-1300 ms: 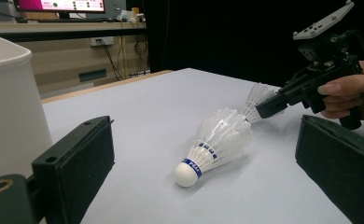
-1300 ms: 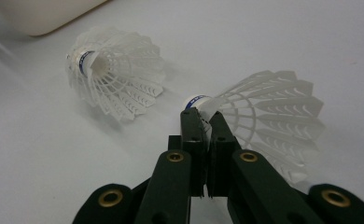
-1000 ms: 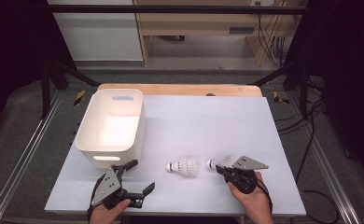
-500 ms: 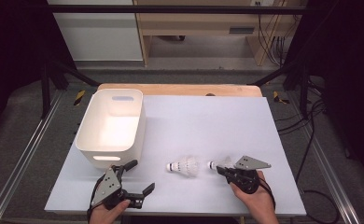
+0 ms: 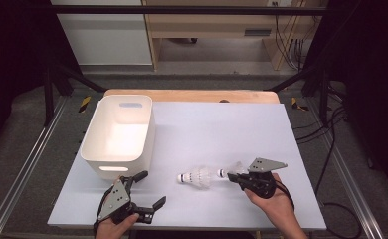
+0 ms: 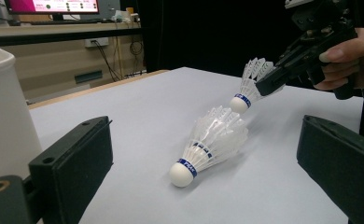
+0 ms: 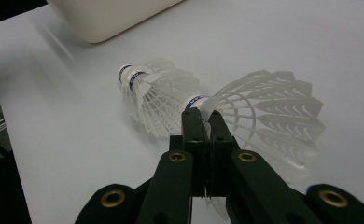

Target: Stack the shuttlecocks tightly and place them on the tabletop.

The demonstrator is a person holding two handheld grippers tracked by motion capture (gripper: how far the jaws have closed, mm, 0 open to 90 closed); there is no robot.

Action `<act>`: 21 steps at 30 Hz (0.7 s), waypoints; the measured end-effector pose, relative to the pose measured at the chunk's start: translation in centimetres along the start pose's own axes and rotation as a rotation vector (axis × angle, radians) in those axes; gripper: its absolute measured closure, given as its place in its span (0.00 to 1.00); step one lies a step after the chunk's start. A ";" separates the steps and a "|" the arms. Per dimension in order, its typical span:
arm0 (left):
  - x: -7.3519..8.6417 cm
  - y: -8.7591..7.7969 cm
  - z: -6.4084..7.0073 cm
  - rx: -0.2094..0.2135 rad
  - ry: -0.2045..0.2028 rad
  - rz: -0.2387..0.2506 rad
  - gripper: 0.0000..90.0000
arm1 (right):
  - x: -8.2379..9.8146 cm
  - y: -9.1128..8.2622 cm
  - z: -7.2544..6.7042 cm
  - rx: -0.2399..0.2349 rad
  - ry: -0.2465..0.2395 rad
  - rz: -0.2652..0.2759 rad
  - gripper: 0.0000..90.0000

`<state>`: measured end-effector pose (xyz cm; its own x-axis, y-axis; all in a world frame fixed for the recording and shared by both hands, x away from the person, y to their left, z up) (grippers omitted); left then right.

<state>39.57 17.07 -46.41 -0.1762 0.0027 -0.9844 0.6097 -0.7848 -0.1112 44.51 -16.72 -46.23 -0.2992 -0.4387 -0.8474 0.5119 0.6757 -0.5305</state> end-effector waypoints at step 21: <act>-0.1 -0.2 -0.3 -0.008 -0.011 0.010 0.04 | -0.6 2.3 -1.6 -0.055 -0.016 0.001 0.99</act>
<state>39.70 17.35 -46.33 -0.1781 -0.0121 -0.9839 0.6178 -0.7797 -0.1022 44.56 -13.96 -46.95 -0.2856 -0.4468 -0.8478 0.4671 0.7076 -0.5303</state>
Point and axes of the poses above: each handheld gripper's, and its own axes: y roughly forward along the jaws, x roughly out of its underside, z roughly to its right, the point moved 4 cm from there along y, roughly forward along the jaws, and after that the axes turned 10 degrees about -y, right-handed, at the moved point
